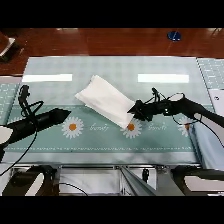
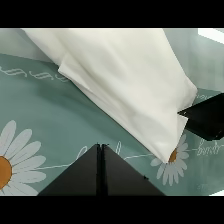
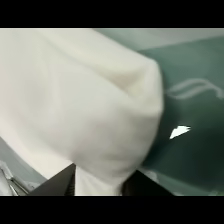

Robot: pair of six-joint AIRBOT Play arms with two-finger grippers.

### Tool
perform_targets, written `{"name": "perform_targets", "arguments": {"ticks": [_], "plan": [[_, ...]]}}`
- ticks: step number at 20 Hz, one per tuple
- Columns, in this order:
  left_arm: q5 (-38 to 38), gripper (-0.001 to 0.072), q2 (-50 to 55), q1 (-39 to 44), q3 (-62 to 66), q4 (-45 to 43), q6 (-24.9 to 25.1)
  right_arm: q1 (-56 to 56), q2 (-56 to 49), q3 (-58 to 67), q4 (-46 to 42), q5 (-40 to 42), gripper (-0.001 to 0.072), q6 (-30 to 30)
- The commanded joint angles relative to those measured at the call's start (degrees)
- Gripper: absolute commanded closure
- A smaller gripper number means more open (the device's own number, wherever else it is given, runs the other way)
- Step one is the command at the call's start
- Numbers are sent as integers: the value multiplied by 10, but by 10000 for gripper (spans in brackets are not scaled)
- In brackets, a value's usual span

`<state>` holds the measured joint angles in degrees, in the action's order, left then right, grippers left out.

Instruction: Fold the shirts.

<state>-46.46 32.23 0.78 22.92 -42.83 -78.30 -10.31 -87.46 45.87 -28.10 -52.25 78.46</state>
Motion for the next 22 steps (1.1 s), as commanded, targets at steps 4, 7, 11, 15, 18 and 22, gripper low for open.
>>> {"name": "perform_targets", "arguments": {"ticks": [4, 7, 11, 15, 18, 22], "plan": [[0, 687, 0, 0, 0, 0, 0, -42, -27, 149, -26, -65, 690, -43], [0, 687, 0, 0, 0, 0, 0, -42, -4, 262, -84, -110, 690, -22], [0, 687, 0, 0, 0, 0, 0, -27, 21, 439, -130, -239, 690, -10], [-3, 687, 0, 0, 0, 0, 0, 30, 38, 574, -245, -321, 690, 59], [-7, 686, 0, 0, 0, 0, 0, 111, 58, 626, -264, -382, 690, 91], [-7, 687, 0, 0, 0, 9, 0, 249, 97, 657, -264, -448, 690, 111]]}}
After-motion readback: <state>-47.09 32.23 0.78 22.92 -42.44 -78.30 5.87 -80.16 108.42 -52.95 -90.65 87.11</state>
